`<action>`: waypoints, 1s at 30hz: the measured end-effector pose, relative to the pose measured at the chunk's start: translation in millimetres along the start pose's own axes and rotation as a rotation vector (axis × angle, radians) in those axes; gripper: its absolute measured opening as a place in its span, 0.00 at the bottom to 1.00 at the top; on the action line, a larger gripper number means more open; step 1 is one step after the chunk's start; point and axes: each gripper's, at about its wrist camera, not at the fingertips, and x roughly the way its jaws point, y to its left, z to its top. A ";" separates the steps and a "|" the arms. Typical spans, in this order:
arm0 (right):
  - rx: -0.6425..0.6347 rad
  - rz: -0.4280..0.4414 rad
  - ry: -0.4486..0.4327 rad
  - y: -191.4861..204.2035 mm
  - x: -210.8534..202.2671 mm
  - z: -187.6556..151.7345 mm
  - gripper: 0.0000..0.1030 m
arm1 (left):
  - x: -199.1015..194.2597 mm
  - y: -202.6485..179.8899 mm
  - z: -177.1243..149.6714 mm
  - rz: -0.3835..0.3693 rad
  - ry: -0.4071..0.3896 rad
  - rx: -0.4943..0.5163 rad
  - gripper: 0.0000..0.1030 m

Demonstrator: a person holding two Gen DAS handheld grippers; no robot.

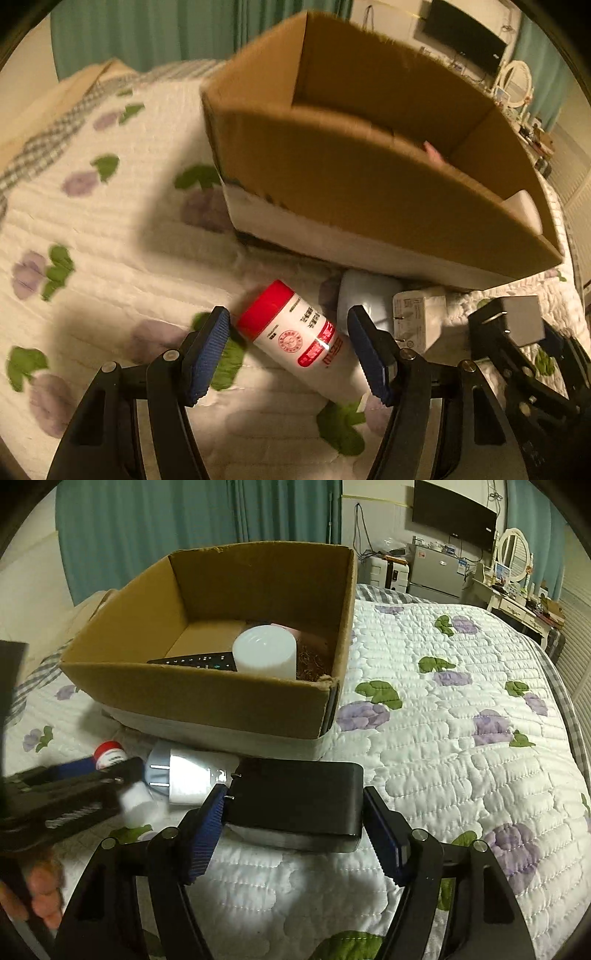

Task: Organize rigid objects
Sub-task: 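Grasp the red-capped white bottle with the left tool while the right holds the black charger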

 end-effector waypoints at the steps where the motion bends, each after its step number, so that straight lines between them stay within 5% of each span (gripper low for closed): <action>1: 0.001 0.003 0.001 -1.7 -0.4 -1.9 0.69 | 1.7 -1.9 -0.1 0.000 0.003 0.002 0.66; 8: -0.002 0.008 -0.004 0.8 -4.5 -4.1 0.69 | -9.9 -13.5 -7.5 -0.051 0.012 0.143 0.63; 18: 0.001 0.013 -0.027 -1.0 -15.2 -4.1 0.69 | -64.8 -18.6 -30.2 -0.176 -0.022 0.295 0.43; 21: 0.004 0.018 -0.032 -2.7 -17.1 -4.5 0.69 | -61.2 -26.2 -41.2 -0.278 0.034 0.321 0.37; 30: 0.012 0.029 -0.038 -5.1 -20.8 -3.3 0.69 | -49.9 -35.3 -38.0 -0.197 -0.055 0.347 0.31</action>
